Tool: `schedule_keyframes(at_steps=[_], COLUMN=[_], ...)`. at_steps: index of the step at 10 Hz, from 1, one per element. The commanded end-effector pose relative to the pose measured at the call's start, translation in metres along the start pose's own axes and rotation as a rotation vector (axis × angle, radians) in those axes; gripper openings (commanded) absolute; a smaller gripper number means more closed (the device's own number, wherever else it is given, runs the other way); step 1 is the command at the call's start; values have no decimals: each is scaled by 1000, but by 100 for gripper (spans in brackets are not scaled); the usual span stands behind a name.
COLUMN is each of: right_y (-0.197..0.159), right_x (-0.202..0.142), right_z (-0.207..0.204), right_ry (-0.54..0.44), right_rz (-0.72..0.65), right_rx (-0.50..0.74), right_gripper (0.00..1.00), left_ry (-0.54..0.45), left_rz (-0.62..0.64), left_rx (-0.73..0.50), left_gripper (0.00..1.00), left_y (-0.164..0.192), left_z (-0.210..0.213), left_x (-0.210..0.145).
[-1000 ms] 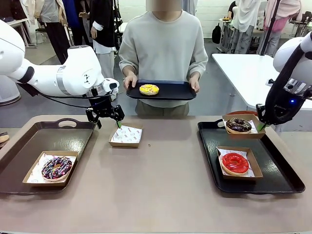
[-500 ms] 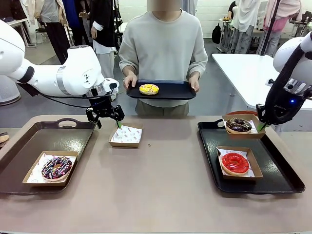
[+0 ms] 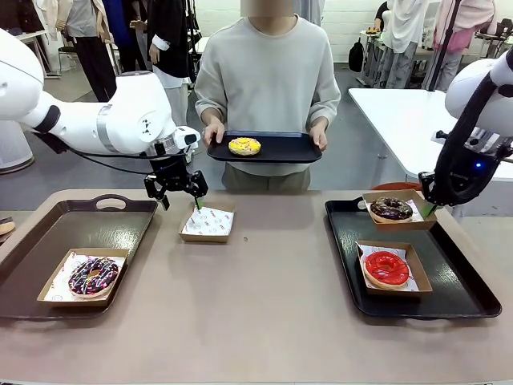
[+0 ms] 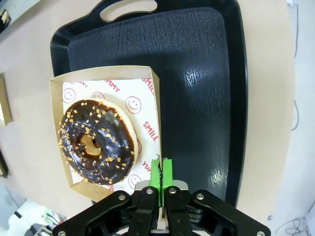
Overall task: Individually package the donuts and arrange them on the tray.
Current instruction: Place the picked Paper togo box on the Handle tray while simultaneously picking up another Paper togo box from the table with the other hand.
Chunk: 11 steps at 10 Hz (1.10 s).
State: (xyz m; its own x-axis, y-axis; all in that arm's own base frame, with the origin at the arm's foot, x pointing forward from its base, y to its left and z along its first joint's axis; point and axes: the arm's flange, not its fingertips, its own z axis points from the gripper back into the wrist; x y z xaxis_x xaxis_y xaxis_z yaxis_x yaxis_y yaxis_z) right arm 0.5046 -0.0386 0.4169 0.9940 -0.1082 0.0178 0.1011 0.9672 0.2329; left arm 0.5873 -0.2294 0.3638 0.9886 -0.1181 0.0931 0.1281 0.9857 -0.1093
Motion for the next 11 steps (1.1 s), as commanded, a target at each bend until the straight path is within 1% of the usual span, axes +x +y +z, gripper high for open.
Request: schedule_keyframes(at_steps=[1, 4, 6, 8, 11], right_y=[-1, 3, 6, 4, 1], right_x=[14, 33, 40, 46, 53], right_z=[2, -13, -23, -32, -43], right_ry=[20, 22, 20, 17, 14], right_rz=[-29, -40, -36, -44, -48], right_rx=[-64, -116, -106, -78, -59], right_gripper=[1, 1, 1, 1, 1], left_ry=[14, 25, 25, 16, 31], left_rz=[51, 98, 117, 126, 147], left_rx=[104, 138, 149, 131, 124], left_gripper=[100, 100, 100, 100, 100], left_y=[-16, -17, -17, -14, -8], left_z=[3, -8, -14, -19, -30], left_x=[2, -1, 0, 3, 7])
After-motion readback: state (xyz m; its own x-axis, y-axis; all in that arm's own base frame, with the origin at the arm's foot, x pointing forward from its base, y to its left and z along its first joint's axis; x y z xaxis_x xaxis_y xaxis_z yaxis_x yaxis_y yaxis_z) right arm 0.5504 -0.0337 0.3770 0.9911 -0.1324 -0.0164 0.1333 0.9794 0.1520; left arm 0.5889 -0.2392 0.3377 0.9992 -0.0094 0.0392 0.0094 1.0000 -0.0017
